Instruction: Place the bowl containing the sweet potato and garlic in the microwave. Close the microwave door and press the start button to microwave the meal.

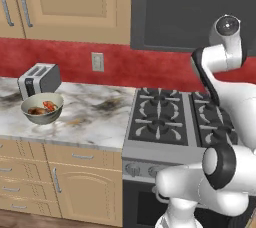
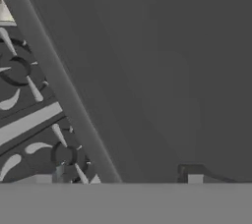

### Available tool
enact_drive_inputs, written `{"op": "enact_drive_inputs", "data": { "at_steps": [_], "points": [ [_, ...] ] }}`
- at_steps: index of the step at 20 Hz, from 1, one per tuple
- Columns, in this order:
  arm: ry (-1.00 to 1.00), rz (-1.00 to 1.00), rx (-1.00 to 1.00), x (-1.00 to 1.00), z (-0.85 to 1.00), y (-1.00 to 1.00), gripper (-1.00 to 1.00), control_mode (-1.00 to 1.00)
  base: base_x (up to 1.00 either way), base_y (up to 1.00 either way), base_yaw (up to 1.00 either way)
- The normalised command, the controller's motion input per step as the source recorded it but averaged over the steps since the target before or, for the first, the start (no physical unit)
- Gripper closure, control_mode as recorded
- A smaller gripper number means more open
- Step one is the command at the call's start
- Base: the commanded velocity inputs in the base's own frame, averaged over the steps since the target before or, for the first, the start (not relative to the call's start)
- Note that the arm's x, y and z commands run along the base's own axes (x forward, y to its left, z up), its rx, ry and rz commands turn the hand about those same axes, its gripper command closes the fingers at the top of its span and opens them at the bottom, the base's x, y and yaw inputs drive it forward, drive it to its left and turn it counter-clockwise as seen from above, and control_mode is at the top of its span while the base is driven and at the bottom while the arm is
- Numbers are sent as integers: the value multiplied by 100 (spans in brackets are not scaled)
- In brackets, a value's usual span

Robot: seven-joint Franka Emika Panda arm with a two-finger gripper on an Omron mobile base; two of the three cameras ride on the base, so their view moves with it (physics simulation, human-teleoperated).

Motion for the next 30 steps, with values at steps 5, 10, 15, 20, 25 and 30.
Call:
{"op": "enact_drive_inputs", "data": {
  "at_steps": [5,10,15,20,25,30],
  "points": [
    [-8,13,0,85,0,0,-100,-100,0,0,0],
    [-1,8,0,49,0,-1,-100,-100,0,0,0],
    [0,7,0,-47,-4,-18,-100,-100,0,0,0],
    [-7,11,0,-100,0,-36,-100,-100,0,0,0],
    [-17,11,0,-100,1,-49,-100,-100,0,0,0],
    [-7,4,0,-75,3,-40,-100,-100,0,0,0]
  ]
}}
